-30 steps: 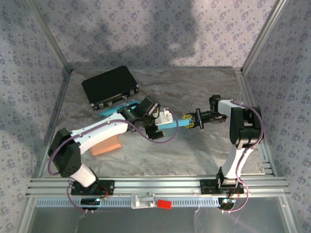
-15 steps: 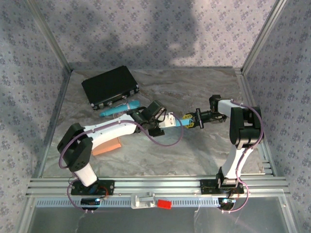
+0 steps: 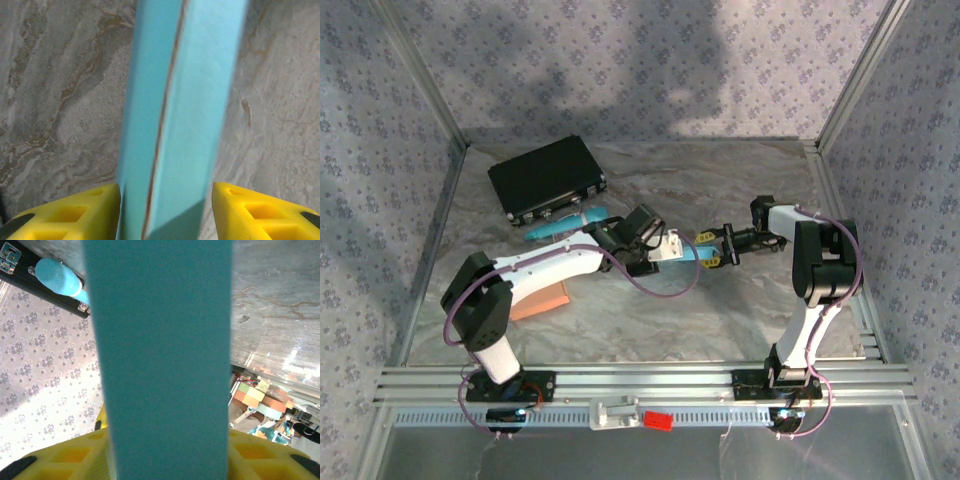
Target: Fold the paper box
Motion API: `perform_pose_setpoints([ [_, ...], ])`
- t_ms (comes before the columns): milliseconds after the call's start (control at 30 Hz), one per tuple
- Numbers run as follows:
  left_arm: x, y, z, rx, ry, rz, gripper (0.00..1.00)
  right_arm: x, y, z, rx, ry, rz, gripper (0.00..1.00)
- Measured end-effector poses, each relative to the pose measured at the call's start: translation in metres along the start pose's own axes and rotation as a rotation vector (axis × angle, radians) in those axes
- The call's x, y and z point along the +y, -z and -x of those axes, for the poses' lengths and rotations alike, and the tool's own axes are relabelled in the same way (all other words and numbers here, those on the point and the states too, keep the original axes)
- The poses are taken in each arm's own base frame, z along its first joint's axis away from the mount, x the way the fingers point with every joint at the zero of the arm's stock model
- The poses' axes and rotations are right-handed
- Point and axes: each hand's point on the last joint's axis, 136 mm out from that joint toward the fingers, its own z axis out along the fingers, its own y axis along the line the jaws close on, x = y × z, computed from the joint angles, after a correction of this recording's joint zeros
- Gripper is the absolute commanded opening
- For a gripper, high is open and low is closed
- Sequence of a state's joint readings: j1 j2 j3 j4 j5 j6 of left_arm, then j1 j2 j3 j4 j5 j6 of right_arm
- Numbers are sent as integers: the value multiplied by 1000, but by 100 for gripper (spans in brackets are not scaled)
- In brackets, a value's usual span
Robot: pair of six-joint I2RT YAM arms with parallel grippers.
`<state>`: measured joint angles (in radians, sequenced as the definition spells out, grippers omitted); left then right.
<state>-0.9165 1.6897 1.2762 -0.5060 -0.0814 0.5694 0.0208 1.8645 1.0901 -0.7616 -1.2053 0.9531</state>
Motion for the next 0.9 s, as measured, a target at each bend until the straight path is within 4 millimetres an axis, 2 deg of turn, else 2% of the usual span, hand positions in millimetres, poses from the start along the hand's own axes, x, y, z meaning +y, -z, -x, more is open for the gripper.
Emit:
perform_pose_setpoints([
  [133, -3, 5, -2, 21, 4, -30, 46, -2, 2, 1, -11, -4, -6, 55],
  [200, -2, 10, 2, 18, 12, -39, 44, -2, 3, 1, -16, -3, -8, 48],
  [333, -2, 13, 8, 5, 19, -55, 43, -4, 3, 3, -38, 8, -25, 43],
  [500, -8, 12, 6, 15, 45, -80, 53, -11, -1, 11, -65, 15, -63, 35],
  [633, -7, 13, 3, 11, 112, -87, 67, -13, -1, 16, -92, 27, -82, 35],
  [667, -6, 13, 0, 16, 140, -85, 71, -14, 0, 18, -102, 31, -90, 35],
  [767, 6, 10, -18, 44, 296, -83, 73, -9, 7, 23, -165, 102, -114, 34],
  [833, 25, 5, -40, 82, 479, -74, 74, 11, 18, 26, -233, 218, -121, 34],
  [900, 41, -3, -63, 113, 697, -89, 74, 39, 31, 26, -305, 367, -119, 41],
])
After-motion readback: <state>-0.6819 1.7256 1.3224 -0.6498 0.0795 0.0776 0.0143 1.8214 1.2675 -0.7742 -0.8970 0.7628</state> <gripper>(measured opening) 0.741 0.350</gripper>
